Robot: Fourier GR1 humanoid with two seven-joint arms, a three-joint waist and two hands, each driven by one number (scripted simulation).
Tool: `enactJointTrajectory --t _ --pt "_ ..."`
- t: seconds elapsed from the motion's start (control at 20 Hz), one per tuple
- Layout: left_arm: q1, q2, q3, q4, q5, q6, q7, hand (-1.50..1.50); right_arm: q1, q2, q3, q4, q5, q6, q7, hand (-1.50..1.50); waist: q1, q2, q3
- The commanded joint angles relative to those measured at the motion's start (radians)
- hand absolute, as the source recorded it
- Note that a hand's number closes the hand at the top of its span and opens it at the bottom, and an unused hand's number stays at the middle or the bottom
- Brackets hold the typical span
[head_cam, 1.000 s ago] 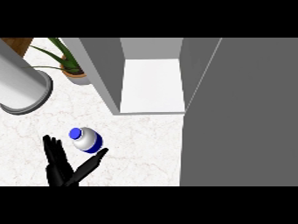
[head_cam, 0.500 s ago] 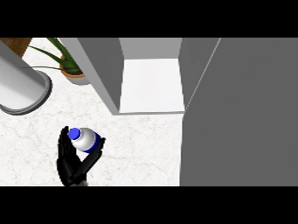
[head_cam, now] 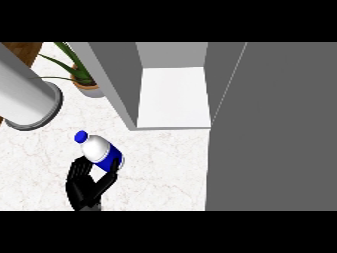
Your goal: Pick up the bottled water, place it into the cabinet and close the cabinet
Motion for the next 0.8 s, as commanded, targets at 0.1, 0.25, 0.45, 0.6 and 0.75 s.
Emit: enactJointTrajectory --t 0.1,0.25,0.45,0.6,0.75 --pt "-0.073 0.001 0.0 0.127 0.011 -0.058 -0.101 1.5 0.05 -0.015 0.026 -0.066 0.008 0.019 -0.013 -1.5 -0.013 0.011 -0.021" --pt "-0.055 0.066 -0.115 0.056 -0.094 -0.184 0.057 1.5 0.017 -0.006 0.017 -0.06 0.005 -0.003 0.013 -1.5 -0.009 0.012 -0.02" --pt "-0.013 0.109 -0.257 0.02 -0.194 -0.322 0.106 1.5 0.02 -0.011 0.01 -0.053 -0.005 -0.002 0.005 -1.5 -0.01 0.011 -0.02" --pt "-0.025 0.146 -0.262 -0.041 -0.185 -0.371 0.171 1.5 0.063 -0.031 -0.004 -0.077 -0.026 0.011 -0.011 -1.5 -0.002 0.007 -0.018" --pt "-0.071 0.091 -0.268 -0.06 -0.186 -0.341 0.22 1.5 0.038 -0.028 0.01 -0.103 -0.038 0.003 0.029 -1.5 0.006 0.009 -0.018"
